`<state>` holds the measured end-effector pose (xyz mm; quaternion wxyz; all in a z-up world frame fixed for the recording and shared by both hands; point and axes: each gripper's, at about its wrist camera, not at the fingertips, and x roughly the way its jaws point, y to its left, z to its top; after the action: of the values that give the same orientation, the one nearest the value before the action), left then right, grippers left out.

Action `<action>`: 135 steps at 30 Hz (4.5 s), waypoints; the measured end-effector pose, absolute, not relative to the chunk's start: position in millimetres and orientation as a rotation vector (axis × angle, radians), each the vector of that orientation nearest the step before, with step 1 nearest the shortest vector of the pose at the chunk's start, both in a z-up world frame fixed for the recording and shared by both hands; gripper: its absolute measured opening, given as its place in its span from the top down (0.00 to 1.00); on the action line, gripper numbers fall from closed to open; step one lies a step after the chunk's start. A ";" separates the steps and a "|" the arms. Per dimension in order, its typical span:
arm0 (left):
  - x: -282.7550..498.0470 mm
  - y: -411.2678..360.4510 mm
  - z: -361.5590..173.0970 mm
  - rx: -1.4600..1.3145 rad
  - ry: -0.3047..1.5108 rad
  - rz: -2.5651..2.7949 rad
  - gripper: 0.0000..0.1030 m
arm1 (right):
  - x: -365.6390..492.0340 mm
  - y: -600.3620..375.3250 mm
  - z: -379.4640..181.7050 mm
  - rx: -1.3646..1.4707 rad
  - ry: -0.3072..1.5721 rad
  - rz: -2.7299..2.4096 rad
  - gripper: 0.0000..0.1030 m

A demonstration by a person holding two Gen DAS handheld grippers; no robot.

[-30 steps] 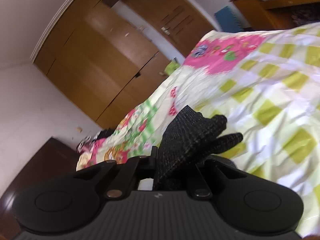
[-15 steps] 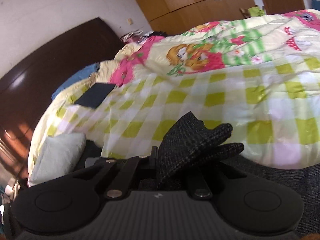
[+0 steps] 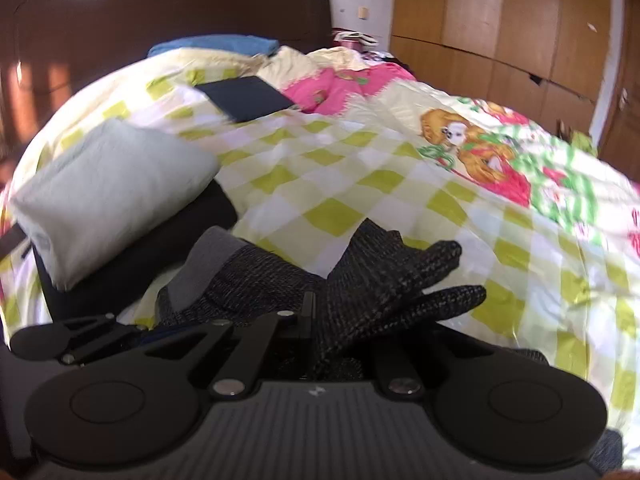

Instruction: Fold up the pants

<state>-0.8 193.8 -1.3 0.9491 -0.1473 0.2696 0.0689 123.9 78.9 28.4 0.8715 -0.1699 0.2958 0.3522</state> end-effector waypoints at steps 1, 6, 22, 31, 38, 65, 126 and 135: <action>-1.5 195.6 -1.6 -0.311 0.547 0.139 0.33 | 120.5 84.4 26.0 -0.385 0.601 0.738 0.93; -5.5 199.3 -1.0 -0.323 0.531 0.141 0.33 | 113.0 100.8 17.4 -0.444 0.590 0.751 0.90; -15.4 216.9 -2.9 -0.397 0.514 0.142 0.33 | 133.0 131.4 40.3 -0.257 0.615 0.771 0.94; -24.7 225.5 -3.4 -0.438 0.537 0.151 0.36 | 125.3 157.8 23.1 -0.302 0.662 0.849 0.84; -39.1 226.5 2.0 -0.409 0.524 0.210 0.34 | 122.6 159.9 21.3 -0.255 0.666 0.862 0.87; -25.8 190.4 33.6 -0.130 0.435 0.124 0.33 | 163.9 -46.3 36.7 -0.024 0.767 0.485 0.41; 66.8 3.3 -28.2 0.344 0.669 0.018 0.52 | 181.4 -286.2 -81.5 0.935 1.055 0.592 0.92; 62.2 -4.7 -8.7 0.370 0.630 -0.022 0.53 | 181.9 -293.9 -94.4 0.979 1.120 0.612 0.69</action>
<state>62.2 -4.7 -8.7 0.9340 0.1808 0.3080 -0.0106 181.9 -293.9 -94.4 0.6936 0.4385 0.5016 0.2739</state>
